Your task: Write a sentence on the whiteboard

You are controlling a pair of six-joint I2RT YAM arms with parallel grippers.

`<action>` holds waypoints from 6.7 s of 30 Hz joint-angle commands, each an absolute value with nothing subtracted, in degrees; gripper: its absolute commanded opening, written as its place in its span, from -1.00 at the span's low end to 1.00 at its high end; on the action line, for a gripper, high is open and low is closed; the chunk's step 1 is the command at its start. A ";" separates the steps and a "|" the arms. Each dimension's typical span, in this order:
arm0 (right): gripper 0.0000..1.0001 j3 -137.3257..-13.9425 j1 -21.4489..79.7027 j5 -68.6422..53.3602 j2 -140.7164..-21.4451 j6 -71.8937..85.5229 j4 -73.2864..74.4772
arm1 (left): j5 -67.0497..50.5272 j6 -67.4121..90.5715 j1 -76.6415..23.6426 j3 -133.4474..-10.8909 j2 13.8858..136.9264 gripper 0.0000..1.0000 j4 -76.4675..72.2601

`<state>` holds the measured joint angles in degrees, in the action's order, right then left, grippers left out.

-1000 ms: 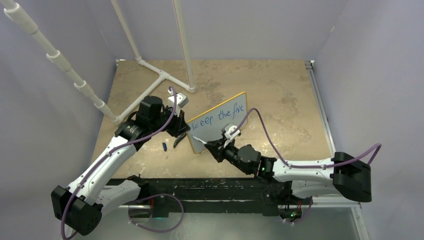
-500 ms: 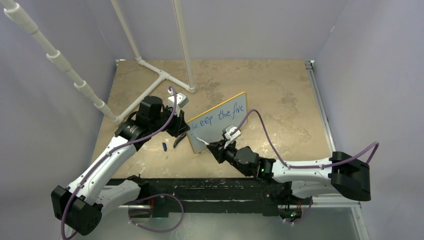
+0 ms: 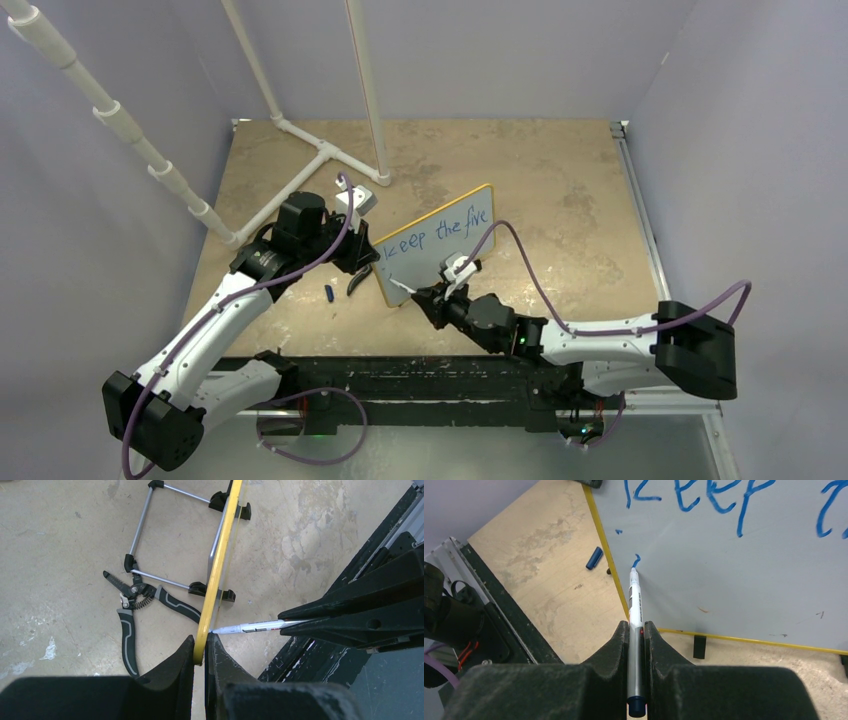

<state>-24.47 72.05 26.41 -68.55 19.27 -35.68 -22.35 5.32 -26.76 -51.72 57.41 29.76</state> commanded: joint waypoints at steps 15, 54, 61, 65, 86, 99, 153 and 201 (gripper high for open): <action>-1.00 -26.61 72.25 32.40 -67.79 19.67 -32.83 | -21.39 4.88 -27.07 -52.21 56.65 -1.00 28.35; -1.00 -24.96 72.25 35.98 -66.81 24.65 -28.02 | -21.32 4.94 -27.11 -52.25 56.34 -1.00 28.64; -1.00 -21.92 72.25 33.25 -60.11 22.73 -32.34 | -21.38 4.94 -27.16 -52.30 56.26 -1.00 28.71; -1.00 -22.78 72.25 33.84 -60.65 21.72 -32.52 | -21.43 5.03 -27.16 -52.23 56.25 -1.00 28.72; -1.00 -25.98 72.25 35.86 -66.00 19.51 -35.15 | -21.45 4.93 -27.16 -52.28 56.16 -1.00 28.71; -1.00 -24.27 72.31 34.55 -66.80 23.40 -31.07 | -21.49 4.95 -27.16 -52.34 56.27 -1.00 28.73; -1.00 -22.91 72.77 35.71 -62.40 21.10 -32.18 | -21.46 5.06 -27.15 -52.30 56.55 -1.00 28.80; -1.00 -22.49 72.77 34.79 -61.35 18.67 -35.75 | -21.89 4.93 -27.16 -52.38 57.17 -1.00 28.65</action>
<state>-23.09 72.66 34.98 -62.41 19.44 -34.37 -21.93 5.28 -27.05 -51.72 57.25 29.67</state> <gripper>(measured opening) 0.115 0.086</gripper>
